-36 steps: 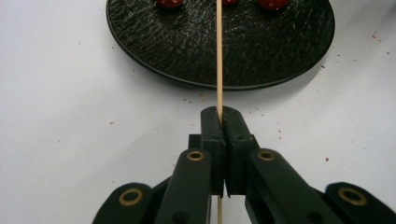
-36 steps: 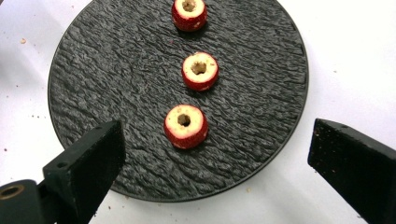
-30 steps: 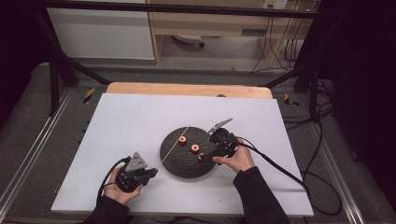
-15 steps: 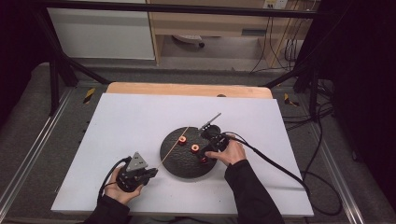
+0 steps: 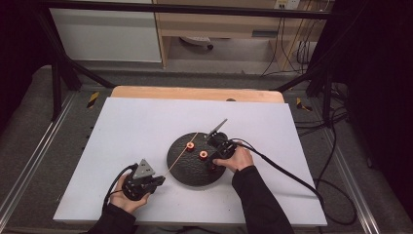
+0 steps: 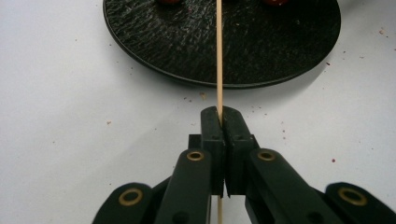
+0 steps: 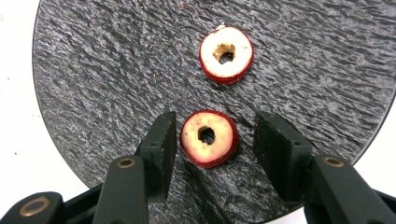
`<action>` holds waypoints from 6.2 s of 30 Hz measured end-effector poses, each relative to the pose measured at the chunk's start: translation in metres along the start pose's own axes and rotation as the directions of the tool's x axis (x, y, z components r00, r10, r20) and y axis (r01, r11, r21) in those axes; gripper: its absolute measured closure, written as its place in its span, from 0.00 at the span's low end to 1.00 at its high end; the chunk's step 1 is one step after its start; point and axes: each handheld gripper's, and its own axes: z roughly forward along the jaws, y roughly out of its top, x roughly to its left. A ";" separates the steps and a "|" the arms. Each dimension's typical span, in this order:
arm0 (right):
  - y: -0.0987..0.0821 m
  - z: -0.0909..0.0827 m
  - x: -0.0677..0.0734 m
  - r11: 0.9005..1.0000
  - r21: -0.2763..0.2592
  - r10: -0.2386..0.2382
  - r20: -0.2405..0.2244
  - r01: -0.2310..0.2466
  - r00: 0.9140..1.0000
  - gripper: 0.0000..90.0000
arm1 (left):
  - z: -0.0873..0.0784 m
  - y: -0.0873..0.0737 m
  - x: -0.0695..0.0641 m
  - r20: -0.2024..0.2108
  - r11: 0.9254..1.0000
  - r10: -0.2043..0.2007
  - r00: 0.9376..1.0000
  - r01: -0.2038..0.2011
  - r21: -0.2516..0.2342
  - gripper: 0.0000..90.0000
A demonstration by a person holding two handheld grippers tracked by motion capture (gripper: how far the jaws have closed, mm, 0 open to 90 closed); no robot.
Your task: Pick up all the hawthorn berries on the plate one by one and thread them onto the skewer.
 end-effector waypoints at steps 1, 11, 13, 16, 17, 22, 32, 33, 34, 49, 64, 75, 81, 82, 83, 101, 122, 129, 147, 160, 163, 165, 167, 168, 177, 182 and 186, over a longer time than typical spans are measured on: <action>0.000 0.000 0.000 1.000 0.003 -0.004 -0.002 0.004 1.000 0.57 | 0.000 0.000 0.000 0.001 1.000 0.001 1.000 -0.001 0.001 0.98; 0.000 0.002 0.001 1.000 0.011 0.005 -0.013 -0.005 1.000 0.65 | 0.001 0.000 0.000 0.004 1.000 0.002 1.000 -0.003 0.003 0.98; 0.000 0.002 0.001 1.000 0.014 0.014 -0.018 -0.013 1.000 0.66 | 0.001 0.000 -0.001 0.004 1.000 0.004 1.000 -0.004 0.002 0.98; -0.001 0.000 0.002 1.000 -0.002 0.018 -0.019 -0.018 1.000 0.66 | 0.000 0.000 -0.001 0.001 1.000 0.002 1.000 -0.002 -0.001 0.98; -0.001 -0.003 0.001 1.000 -0.015 0.010 -0.022 -0.011 1.000 0.66 | 0.000 0.000 -0.001 0.000 1.000 0.001 1.000 -0.001 -0.003 0.98; -0.005 -0.023 0.002 0.991 -0.127 0.026 -0.047 -0.032 0.999 0.66 | 0.000 0.000 -0.001 -0.006 1.000 0.000 1.000 0.000 -0.011 0.98; -0.024 -0.050 -0.005 0.912 -0.391 0.075 -0.127 -0.120 0.989 0.66 | -0.001 0.000 -0.003 -0.011 0.999 -0.021 1.000 0.021 -0.038 0.98; -0.026 -0.051 -0.006 0.899 -0.418 0.081 -0.140 -0.133 0.987 0.66 | -0.001 0.000 -0.003 -0.012 0.999 -0.023 1.000 0.023 -0.041 0.98; -0.029 -0.053 -0.007 0.883 -0.445 0.090 -0.158 -0.153 0.983 0.66 | -0.001 0.000 -0.003 -0.012 0.999 -0.026 1.000 0.025 -0.044 0.98; -0.057 -0.052 -0.020 0.625 -0.687 0.162 -0.352 -0.372 0.922 0.66 | 0.005 0.003 -0.012 -0.016 0.997 -0.051 0.999 0.049 -0.067 0.98; -0.054 -0.053 -0.022 0.432 -0.803 0.163 -0.378 -0.410 0.912 0.66 | 0.009 0.012 -0.027 -0.005 0.992 -0.073 0.997 0.072 -0.107 0.98; -0.049 -0.054 -0.026 0.316 -0.855 0.161 -0.380 -0.412 0.911 0.66 | 0.015 0.020 -0.039 0.019 0.992 -0.070 0.997 0.072 -0.105 0.98; -0.047 -0.053 -0.027 0.280 -0.873 0.155 -0.369 -0.399 0.917 0.66 | 0.019 0.025 -0.045 0.032 0.992 -0.071 0.997 0.074 -0.104 0.98; -0.047 -0.053 -0.027 0.276 -0.875 0.154 -0.368 -0.397 0.917 0.66 | 0.019 0.026 -0.046 0.034 0.992 -0.073 0.997 0.076 -0.105 0.98; -0.047 -0.053 -0.027 0.271 -0.879 0.151 -0.364 -0.393 0.919 0.66 | 0.019 0.026 -0.046 0.038 0.991 -0.075 0.996 0.079 -0.106 0.98; -0.048 -0.050 -0.024 0.227 -0.921 0.127 -0.295 -0.317 0.947 0.67 | 0.025 0.034 -0.049 0.067 0.988 -0.103 0.992 0.109 -0.107 0.98; -0.048 -0.044 -0.021 0.235 -0.919 0.112 -0.298 -0.317 0.948 0.67 | 0.030 0.041 -0.053 0.086 0.978 -0.144 0.986 0.155 -0.140 0.98; -0.050 -0.046 -0.019 0.247 -0.914 0.106 -0.305 -0.322 0.946 0.67 | 0.028 0.041 -0.053 0.068 0.974 -0.162 0.985 0.170 -0.148 0.98; -0.054 -0.051 -0.018 0.310 -0.885 0.089 -0.337 -0.347 0.937 0.68 | 0.022 0.037 -0.054 0.068 0.977 -0.149 0.987 0.158 -0.144 0.98; -0.055 -0.056 -0.017 0.312 -0.863 0.078 -0.393 -0.397 0.916 0.68 | 0.026 0.036 -0.057 0.015 0.977 -0.129 0.991 0.130 -0.168 0.98; -0.055 -0.057 -0.018 0.295 -0.871 0.094 -0.382 -0.393 0.919 0.68 | 0.027 0.036 -0.063 0.014 0.980 -0.113 0.993 0.114 -0.166 0.98; -0.054 -0.058 -0.018 0.277 -0.876 0.094 -0.384 -0.395 0.919 0.68 | 0.027 0.034 -0.064 0.015 0.976 -0.117 0.993 0.118 -0.181 0.98; -0.054 -0.056 -0.018 0.284 -0.872 0.094 -0.389 -0.399 0.917 0.68 | 0.026 0.036 -0.064 0.021 0.970 -0.135 0.991 0.136 -0.203 0.98; -0.054 -0.055 -0.017 0.289 -0.872 0.093 -0.386 -0.396 0.918 0.68 | 0.025 0.036 -0.064 0.020 0.967 -0.143 0.989 0.144 -0.210 0.98; -0.052 -0.050 -0.016 0.300 -0.845 0.086 -0.438 -0.443 0.895 0.68 | 0.028 0.041 -0.071 0.012 0.961 -0.142 0.990 0.141 -0.236 0.98; -0.054 -0.046 -0.012 0.332 -0.837 0.076 -0.435 -0.434 0.897 0.68 | 0.030 0.051 -0.064 0.024 0.957 -0.167 0.986 0.167 -0.237 0.98; -0.057 -0.037 -0.004 0.381 -0.823 0.071 -0.427 -0.420 0.901 0.68 | 0.036 0.058 -0.062 0.028 0.956 -0.175 0.984 0.176 -0.235 0.98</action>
